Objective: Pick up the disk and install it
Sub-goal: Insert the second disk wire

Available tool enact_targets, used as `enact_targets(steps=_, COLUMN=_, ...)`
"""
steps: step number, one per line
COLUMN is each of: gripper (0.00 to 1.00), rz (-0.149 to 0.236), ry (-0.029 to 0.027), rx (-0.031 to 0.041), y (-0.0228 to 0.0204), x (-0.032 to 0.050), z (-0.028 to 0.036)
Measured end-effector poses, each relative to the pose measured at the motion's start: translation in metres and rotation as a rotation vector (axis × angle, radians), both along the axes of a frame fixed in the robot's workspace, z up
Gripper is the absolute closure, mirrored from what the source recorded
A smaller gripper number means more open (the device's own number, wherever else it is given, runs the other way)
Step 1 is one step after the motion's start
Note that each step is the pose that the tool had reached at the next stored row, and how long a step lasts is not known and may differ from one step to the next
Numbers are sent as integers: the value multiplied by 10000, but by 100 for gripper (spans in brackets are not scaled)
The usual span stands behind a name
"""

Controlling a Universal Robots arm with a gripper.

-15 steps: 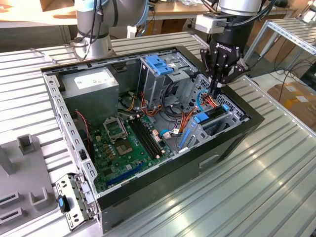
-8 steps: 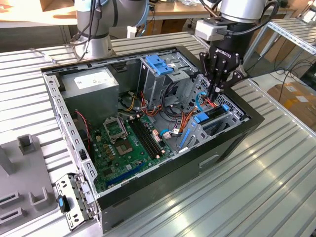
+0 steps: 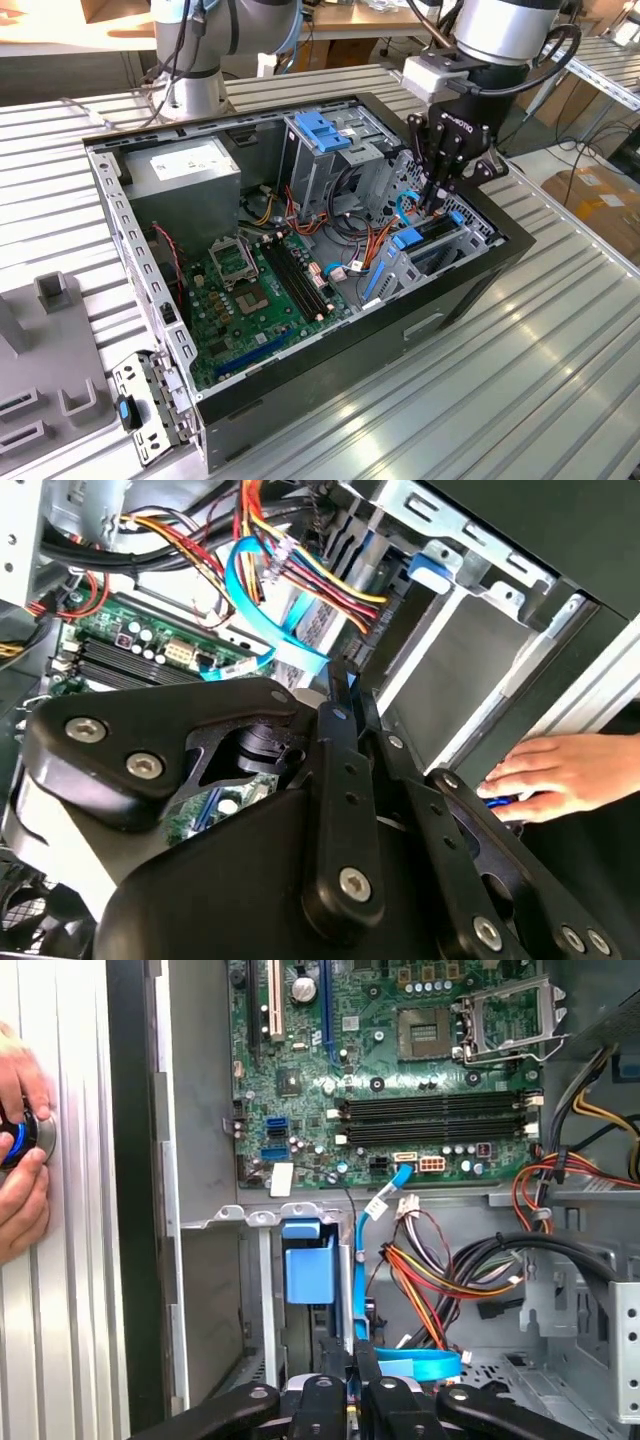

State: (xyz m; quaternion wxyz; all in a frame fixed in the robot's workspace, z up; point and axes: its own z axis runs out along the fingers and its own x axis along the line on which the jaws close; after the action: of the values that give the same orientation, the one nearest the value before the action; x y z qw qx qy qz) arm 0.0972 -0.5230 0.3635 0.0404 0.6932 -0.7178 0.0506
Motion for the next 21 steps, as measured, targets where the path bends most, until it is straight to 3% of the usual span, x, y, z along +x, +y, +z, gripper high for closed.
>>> enact_targets(steps=2, gripper=84, rz=6, ry=-85, rx=42, y=-21, x=-20, z=-9)
enact_targets(steps=3, gripper=84, rz=15, ry=-237, rx=51, y=-27, x=-36, z=-13)
enact_targets(steps=5, gripper=84, rz=21, ry=-417, rx=62, y=-31, x=-56, z=-18)
enact_targets(steps=7, gripper=84, rz=23, ry=-552, rx=79, y=-32, x=-86, z=-23)
enact_targets(steps=10, gripper=84, rz=22, ry=-710, rx=134, y=-56, x=-149, z=-37)
enact_targets(steps=12, gripper=84, rz=22, ry=-910, rx=166, y=-89, x=-188, z=-49)
enact_targets(steps=14, gripper=84, rz=24, ry=-1050, rx=180, y=-103, x=-211, z=-56)
enact_targets(steps=15, gripper=84, rz=25, ry=-1164, rx=189, y=-108, x=-231, z=-60)
enact_targets(steps=18, gripper=84, rz=29, ry=-1399, rx=209, y=-111, x=-269, z=-74)
enact_targets(steps=19, gripper=84, rz=31, ry=-1452, rx=213, y=-111, x=-269, z=-90)
enact_targets(steps=21, gripper=84, rz=31, ry=-1465, rx=218, y=-110, x=-269, z=-110)
